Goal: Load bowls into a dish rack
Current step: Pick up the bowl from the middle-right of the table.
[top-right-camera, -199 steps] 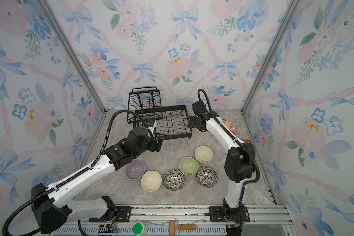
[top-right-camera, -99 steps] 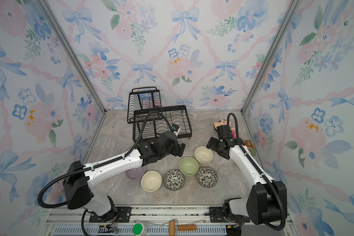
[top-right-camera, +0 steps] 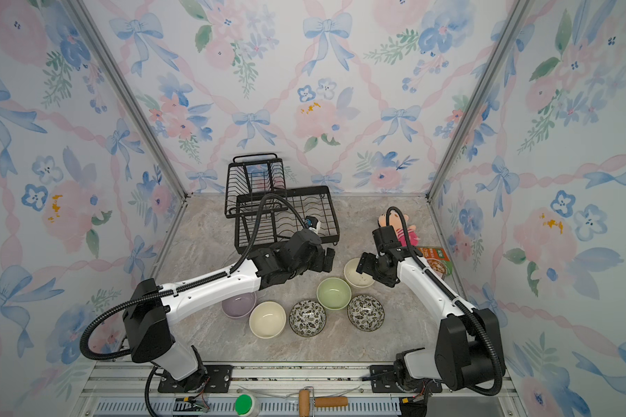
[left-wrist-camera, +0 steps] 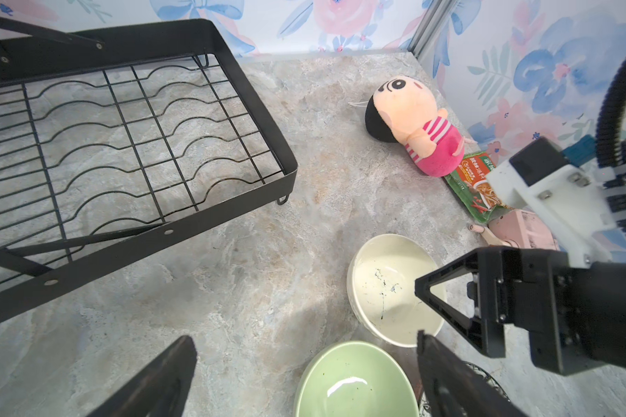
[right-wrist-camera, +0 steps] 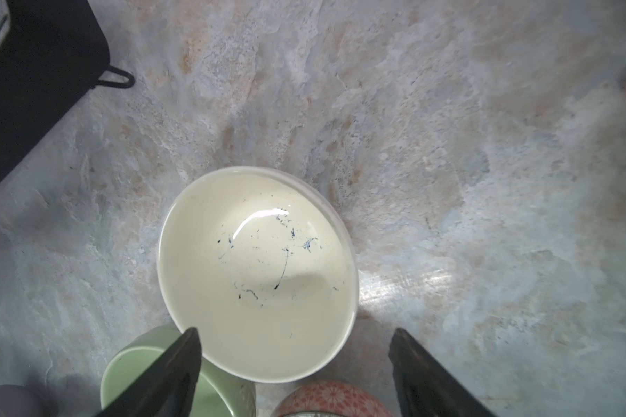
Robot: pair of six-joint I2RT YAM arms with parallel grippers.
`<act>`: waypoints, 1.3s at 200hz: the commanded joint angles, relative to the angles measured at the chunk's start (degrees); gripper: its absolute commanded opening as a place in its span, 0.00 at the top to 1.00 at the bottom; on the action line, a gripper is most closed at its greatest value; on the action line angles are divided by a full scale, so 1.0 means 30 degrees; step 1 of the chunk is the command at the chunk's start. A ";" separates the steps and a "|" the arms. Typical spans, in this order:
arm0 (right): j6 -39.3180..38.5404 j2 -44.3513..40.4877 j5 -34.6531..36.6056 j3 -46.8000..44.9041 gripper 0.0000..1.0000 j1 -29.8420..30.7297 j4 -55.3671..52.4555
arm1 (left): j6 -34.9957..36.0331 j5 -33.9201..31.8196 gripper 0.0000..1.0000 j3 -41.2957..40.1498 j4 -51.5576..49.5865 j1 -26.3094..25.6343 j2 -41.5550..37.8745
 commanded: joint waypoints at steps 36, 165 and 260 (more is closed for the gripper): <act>0.1300 0.1448 0.1332 0.0157 0.24 0.0788 -0.0302 | -0.0036 0.0846 0.02 0.0234 -0.0659 0.0393 0.0251; 0.0893 0.3105 0.1054 -0.1944 0.65 0.0037 0.2151 | -0.0651 0.2558 0.02 0.0145 -0.0688 0.0572 0.0229; 0.0456 0.2588 0.2046 -0.0161 0.99 0.0179 0.1452 | -0.0414 0.1702 0.02 -0.0343 -0.0688 0.0623 -0.0557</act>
